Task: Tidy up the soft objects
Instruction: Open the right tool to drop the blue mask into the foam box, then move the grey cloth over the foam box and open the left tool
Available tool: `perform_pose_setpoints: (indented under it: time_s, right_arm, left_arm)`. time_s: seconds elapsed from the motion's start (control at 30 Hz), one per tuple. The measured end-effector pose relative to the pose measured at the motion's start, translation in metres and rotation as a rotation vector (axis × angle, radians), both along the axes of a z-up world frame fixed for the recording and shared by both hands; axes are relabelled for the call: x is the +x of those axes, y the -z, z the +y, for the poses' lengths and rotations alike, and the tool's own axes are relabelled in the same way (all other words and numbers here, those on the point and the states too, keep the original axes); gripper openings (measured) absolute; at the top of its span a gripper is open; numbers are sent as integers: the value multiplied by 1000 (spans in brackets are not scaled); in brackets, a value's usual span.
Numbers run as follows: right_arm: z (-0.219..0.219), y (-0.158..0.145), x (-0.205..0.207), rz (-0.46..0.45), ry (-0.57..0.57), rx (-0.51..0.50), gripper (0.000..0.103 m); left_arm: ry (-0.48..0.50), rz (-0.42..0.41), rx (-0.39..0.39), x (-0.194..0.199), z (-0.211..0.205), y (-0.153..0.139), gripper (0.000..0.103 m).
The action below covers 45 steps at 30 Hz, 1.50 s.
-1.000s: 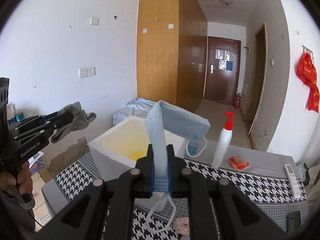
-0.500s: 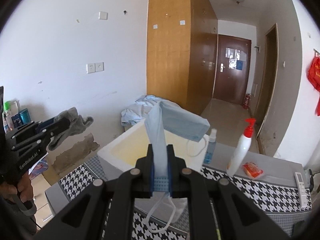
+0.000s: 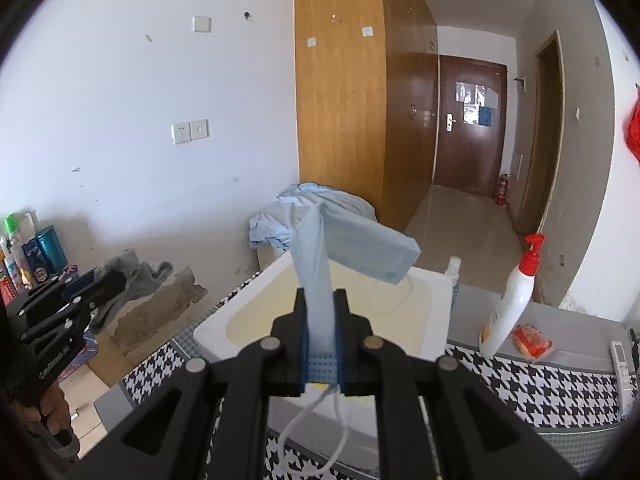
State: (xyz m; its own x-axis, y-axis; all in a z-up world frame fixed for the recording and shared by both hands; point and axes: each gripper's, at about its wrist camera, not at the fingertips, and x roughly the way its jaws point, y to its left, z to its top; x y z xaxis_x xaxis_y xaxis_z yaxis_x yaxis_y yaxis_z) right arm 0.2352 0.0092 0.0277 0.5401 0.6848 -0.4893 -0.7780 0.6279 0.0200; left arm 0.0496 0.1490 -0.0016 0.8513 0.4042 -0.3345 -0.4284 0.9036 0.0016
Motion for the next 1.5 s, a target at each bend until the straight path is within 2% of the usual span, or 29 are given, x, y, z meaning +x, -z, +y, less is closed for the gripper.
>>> perform_pose_setpoints:
  time_s: [0.5,0.53,0.57,0.67,0.77,1.07,1.5]
  right_arm:
    - [28,17,15,48,5,-87,15]
    - [29,18,15,51,6,-92,23]
    - [29,19,15,55,3,-95,37]
    - [27,19,9,45,-19,-83,64]
    - [24,17,5,38,-16,-77,73]
    - [4,3,-3,11,6,-30,86]
    - [-24,-9,-6,-21,44,10,88]
  left_arm:
    - [-21,-1,-18,-6,11,5,17]
    - [-20,-1,-20,-6,12,5,17]
    - [-18,-2,-21,-6,12,5,17]
    - [-18,-4,-23,-7,13,6,17]
    - [-19,-5,-28,-7,15,6,17]
    - [20,-9,-32,-2,13,1,17]
    - [90,-24,-23,15,1,-14,17]
